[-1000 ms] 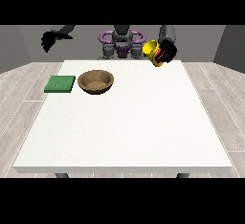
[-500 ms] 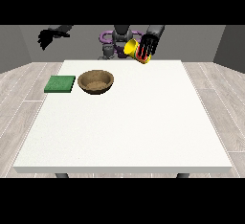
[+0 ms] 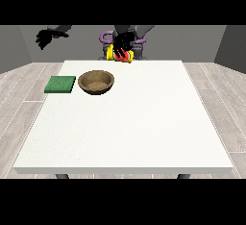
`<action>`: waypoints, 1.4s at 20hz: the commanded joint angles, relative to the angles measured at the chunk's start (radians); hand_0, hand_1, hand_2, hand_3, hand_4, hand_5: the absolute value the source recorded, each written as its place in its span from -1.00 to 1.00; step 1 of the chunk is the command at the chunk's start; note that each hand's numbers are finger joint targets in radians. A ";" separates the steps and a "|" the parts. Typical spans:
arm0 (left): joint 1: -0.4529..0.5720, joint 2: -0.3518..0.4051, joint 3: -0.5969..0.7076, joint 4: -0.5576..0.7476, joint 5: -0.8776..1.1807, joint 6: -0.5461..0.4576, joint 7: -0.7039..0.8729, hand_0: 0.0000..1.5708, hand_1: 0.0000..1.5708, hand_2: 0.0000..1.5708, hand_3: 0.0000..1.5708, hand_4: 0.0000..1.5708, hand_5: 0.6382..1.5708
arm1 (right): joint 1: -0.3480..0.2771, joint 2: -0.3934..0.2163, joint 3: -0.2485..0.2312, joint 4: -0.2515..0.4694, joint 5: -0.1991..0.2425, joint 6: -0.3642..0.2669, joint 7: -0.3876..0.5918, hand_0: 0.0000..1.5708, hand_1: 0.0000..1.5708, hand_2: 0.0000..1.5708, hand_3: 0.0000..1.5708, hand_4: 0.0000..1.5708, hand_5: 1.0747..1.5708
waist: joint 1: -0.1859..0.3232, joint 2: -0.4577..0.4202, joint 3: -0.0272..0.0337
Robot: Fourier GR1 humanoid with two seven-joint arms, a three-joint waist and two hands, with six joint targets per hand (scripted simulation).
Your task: Pick the cup and pour the ball into the bowl, then pick the bowl and place it on the pad
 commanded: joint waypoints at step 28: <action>0.270 -0.128 0.431 -0.347 0.614 0.202 -0.079 -1.00 -1.00 -1.00 -1.00 -0.47 0.98 | -0.046 0.056 -0.024 0.016 -0.027 -0.080 0.013 -1.00 -1.00 -1.00 -1.00 -0.55 0.99 | 0.146 0.153 -0.0286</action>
